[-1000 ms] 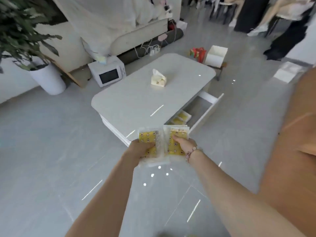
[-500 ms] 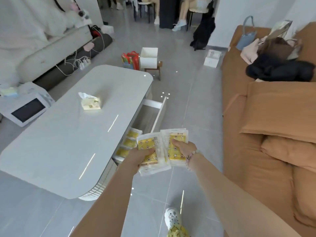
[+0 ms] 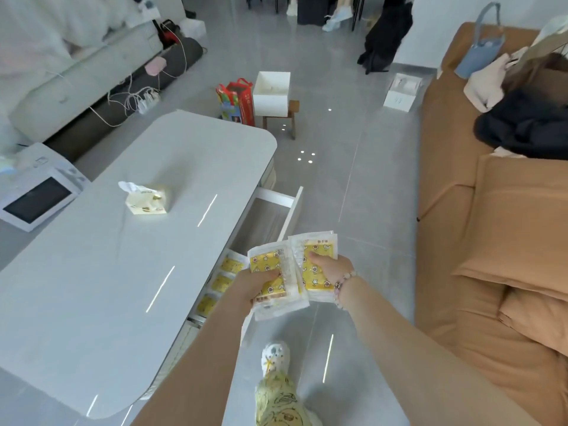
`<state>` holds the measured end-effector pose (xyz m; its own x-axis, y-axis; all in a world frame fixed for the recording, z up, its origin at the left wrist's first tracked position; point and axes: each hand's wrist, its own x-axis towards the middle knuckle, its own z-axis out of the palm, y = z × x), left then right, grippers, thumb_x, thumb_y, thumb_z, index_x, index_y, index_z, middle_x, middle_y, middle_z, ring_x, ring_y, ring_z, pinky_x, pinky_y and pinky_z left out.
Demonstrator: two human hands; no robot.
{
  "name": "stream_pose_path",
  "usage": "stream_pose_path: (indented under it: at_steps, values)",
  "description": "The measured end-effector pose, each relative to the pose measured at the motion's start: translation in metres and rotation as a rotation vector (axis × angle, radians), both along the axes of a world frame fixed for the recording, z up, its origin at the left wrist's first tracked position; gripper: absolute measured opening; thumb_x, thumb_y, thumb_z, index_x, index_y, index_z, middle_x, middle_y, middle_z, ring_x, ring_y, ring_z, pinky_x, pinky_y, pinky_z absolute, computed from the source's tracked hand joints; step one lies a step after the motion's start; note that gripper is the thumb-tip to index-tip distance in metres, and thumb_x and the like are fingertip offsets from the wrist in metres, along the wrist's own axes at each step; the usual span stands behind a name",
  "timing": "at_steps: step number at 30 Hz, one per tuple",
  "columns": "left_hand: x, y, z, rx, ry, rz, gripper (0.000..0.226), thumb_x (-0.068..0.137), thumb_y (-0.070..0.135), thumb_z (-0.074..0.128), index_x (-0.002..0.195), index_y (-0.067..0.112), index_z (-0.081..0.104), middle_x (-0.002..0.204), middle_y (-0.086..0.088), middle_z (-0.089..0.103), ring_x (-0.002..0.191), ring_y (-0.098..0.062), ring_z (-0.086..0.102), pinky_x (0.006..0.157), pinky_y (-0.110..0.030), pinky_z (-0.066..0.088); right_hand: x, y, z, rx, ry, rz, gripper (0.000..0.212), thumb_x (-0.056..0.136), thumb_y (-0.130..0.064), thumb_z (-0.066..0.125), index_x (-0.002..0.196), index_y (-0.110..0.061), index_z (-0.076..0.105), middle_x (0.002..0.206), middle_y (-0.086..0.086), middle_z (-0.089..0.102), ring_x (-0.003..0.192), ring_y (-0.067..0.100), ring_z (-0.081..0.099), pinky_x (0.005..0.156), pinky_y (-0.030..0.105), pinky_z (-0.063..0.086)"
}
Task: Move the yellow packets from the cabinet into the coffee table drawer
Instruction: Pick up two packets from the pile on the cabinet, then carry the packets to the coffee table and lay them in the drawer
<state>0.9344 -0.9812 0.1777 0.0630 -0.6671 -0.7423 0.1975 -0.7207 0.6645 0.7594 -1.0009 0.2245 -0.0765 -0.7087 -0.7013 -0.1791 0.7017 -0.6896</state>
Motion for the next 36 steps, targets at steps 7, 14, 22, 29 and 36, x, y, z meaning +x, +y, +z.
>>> stream_pose_path:
  at_steps: [7,14,22,29,36]
  values:
    - [0.016,-0.085,-0.027,0.058,0.077,-0.010,0.014,0.084,0.003,0.067,0.098,0.001,0.066,0.089,-0.013,0.072,0.078,-0.027,0.069,0.071,-0.038,0.056,0.015,-0.092,-0.022,0.056,0.007,0.018,0.046,0.086,-0.041,0.065,0.118,-0.008,0.062,0.100,0.003,0.062,0.091,0.021,0.057,0.071,0.026,0.041]
    - [0.033,-0.184,-0.041,0.108,0.136,0.046,0.018,0.084,0.002,0.067,0.101,0.000,0.066,0.098,-0.017,0.071,0.090,-0.033,0.068,0.084,-0.045,0.054,0.037,-0.206,-0.032,0.105,0.057,0.085,0.049,0.086,-0.043,0.065,0.124,-0.012,0.059,0.115,0.007,0.063,0.093,0.021,0.052,0.077,0.027,0.038]
    - [0.028,-0.248,-0.081,0.205,0.172,0.086,0.023,0.084,0.005,0.068,0.107,0.004,0.066,0.101,-0.013,0.072,0.095,-0.030,0.069,0.087,-0.044,0.054,0.040,-0.289,-0.079,0.164,0.142,0.199,0.032,0.087,-0.041,0.064,0.104,-0.014,0.062,0.091,0.003,0.063,0.089,0.024,0.057,0.078,0.030,0.041]
    - [0.020,-0.262,-0.140,0.308,0.165,0.393,0.016,0.087,0.008,0.066,0.103,0.008,0.066,0.096,-0.010,0.074,0.090,-0.030,0.070,0.079,-0.043,0.056,0.062,-0.345,-0.143,0.285,0.129,0.358,0.023,0.087,-0.034,0.066,0.095,-0.012,0.064,0.079,-0.002,0.062,0.070,0.011,0.055,0.056,0.025,0.040]
    - [0.032,-0.278,-0.240,0.446,0.126,0.628,0.026,0.084,0.018,0.071,0.106,0.004,0.064,0.095,-0.013,0.073,0.090,-0.034,0.070,0.086,-0.050,0.054,0.109,-0.395,-0.244,0.326,0.168,0.646,0.021,0.084,-0.034,0.068,0.086,-0.015,0.059,0.094,0.006,0.066,0.075,0.016,0.056,0.075,0.031,0.048]
